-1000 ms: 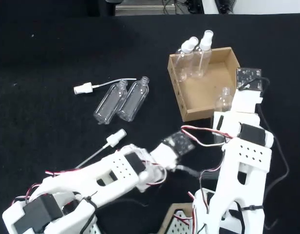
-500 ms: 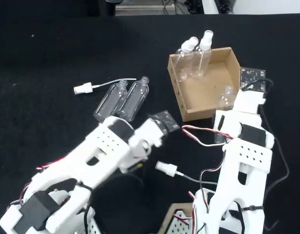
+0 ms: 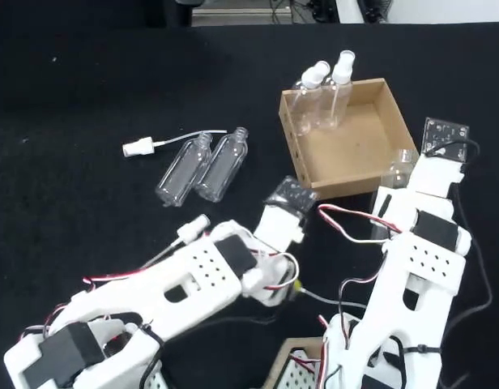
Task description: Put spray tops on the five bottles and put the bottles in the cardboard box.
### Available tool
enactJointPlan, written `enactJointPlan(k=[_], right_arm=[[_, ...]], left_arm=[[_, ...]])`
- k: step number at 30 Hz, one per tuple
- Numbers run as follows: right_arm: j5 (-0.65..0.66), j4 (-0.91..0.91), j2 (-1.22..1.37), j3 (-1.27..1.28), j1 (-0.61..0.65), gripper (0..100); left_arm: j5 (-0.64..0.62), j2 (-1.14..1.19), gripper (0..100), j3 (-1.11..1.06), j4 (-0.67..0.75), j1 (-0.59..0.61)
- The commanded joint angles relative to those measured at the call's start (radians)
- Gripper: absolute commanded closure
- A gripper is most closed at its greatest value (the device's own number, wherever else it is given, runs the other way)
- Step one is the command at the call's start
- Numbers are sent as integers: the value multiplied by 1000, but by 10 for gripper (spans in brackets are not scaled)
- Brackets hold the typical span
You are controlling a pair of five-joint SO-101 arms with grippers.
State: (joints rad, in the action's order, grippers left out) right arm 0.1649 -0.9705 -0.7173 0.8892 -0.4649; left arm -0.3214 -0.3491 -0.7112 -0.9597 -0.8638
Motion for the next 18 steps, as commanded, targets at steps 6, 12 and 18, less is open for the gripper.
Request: enactJointPlan(k=[6,12,18], right_arm=[[-6,25,-30,-45,17,988],[-5,23,-30,-45,17,988],[-2,21,-30,-45,17,988]], left_arm=[[-14,-5,704,-139,250,18],[100,-5,707,-228,358,119],[190,-6,708,-229,293,209]])
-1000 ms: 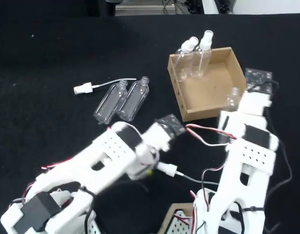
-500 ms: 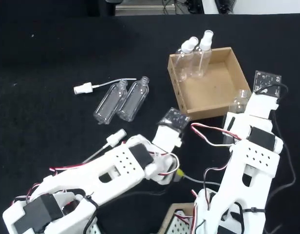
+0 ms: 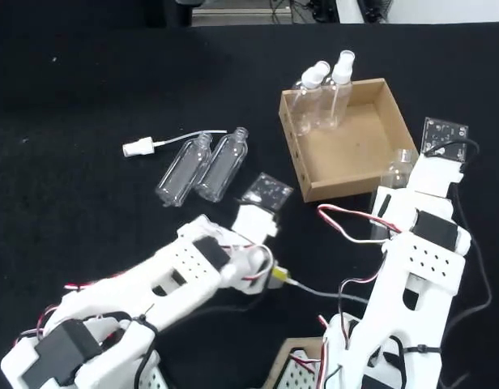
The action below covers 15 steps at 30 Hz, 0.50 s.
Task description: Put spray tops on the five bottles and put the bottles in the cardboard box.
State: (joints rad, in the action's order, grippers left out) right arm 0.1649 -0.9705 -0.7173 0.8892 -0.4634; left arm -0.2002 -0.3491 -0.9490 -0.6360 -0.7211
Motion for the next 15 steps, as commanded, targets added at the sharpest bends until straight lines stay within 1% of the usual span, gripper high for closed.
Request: enactJointPlan(k=[1,6,9,12,15], right_arm=[[-2,21,-30,-45,15,988],[-2,21,-30,-45,15,988],[0,21,-30,-45,15,988],[0,21,-30,-45,15,988],[0,21,-30,-45,15,988]], left_arm=[[75,-6,708,7,-31,81],[87,-17,708,8,-38,154],[149,-17,708,16,-71,186],[150,-17,708,91,-206,194],[63,-17,708,228,-358,211]])
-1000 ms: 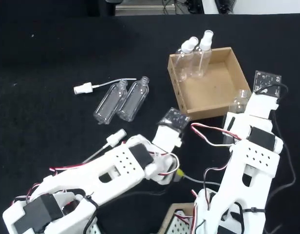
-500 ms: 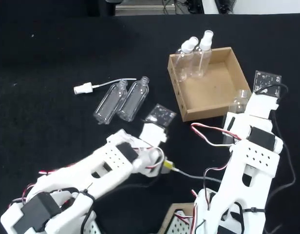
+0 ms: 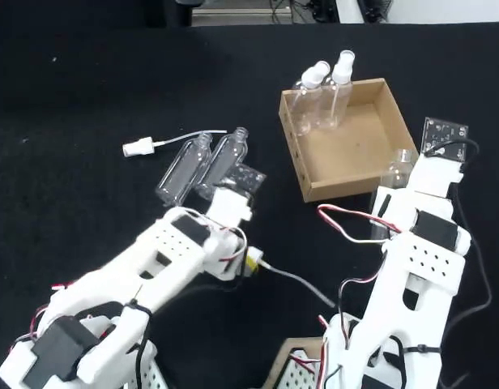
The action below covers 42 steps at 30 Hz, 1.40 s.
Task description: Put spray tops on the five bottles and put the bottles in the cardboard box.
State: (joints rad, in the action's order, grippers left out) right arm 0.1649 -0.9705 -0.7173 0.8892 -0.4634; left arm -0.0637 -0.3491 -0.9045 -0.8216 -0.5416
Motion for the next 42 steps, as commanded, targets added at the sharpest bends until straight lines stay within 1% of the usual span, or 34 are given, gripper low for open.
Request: enactJointPlan(k=[1,4,7,10,13,17,21,23,27,31,35,37,42], right_arm=[[0,21,-30,-45,15,988],[0,21,-30,-44,15,988],[0,21,-30,-44,15,988],[2,21,-30,-44,15,987],[2,21,-30,-44,15,987],[2,21,-30,-44,15,987],[2,21,-30,-44,15,987],[2,21,-30,-44,15,987],[2,21,-31,-44,15,987],[2,21,-31,-44,15,987],[2,21,-31,-44,15,987],[2,21,-31,-44,15,987],[2,21,-31,-44,15,987]], left_arm=[[-126,-17,708,231,-212,42],[-336,-5,707,311,-265,71],[-543,-5,707,278,-218,73],[-672,-5,708,229,-124,73],[-752,-5,708,157,-25,62],[-773,-5,708,54,83,24],[-795,-5,708,-22,155,-25],[-824,-5,708,-44,193,-30],[-825,0,708,-68,252,-36],[-783,64,708,-53,249,-74],[-776,135,709,-28,245,-122],[-776,155,726,4,210,-130],[-775,164,789,108,72,-105]])
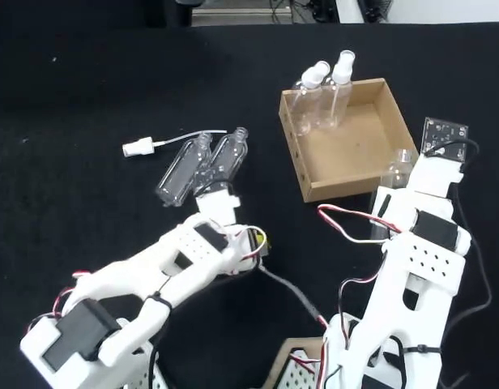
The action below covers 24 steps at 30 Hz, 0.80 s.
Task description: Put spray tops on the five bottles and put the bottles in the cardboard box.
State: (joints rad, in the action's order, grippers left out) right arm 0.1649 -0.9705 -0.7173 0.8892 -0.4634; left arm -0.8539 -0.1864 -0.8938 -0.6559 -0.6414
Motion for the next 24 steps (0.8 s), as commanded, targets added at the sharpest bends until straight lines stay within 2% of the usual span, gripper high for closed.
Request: enactJointPlan(k=[1,3,6,11,18,24], right_arm=[[2,21,-31,-44,15,987],[2,21,-31,-44,15,987],[2,21,-31,-44,14,987],[2,21,-31,-44,14,987],[2,21,-31,-44,14,987],[2,21,-31,-44,12,987]], left_arm=[[17,-2,809,111,-110,2],[44,-6,863,139,-137,28],[158,-6,970,173,-169,65],[413,-6,939,180,-206,122],[861,5,937,163,-209,128],[893,5,937,160,-207,128]])
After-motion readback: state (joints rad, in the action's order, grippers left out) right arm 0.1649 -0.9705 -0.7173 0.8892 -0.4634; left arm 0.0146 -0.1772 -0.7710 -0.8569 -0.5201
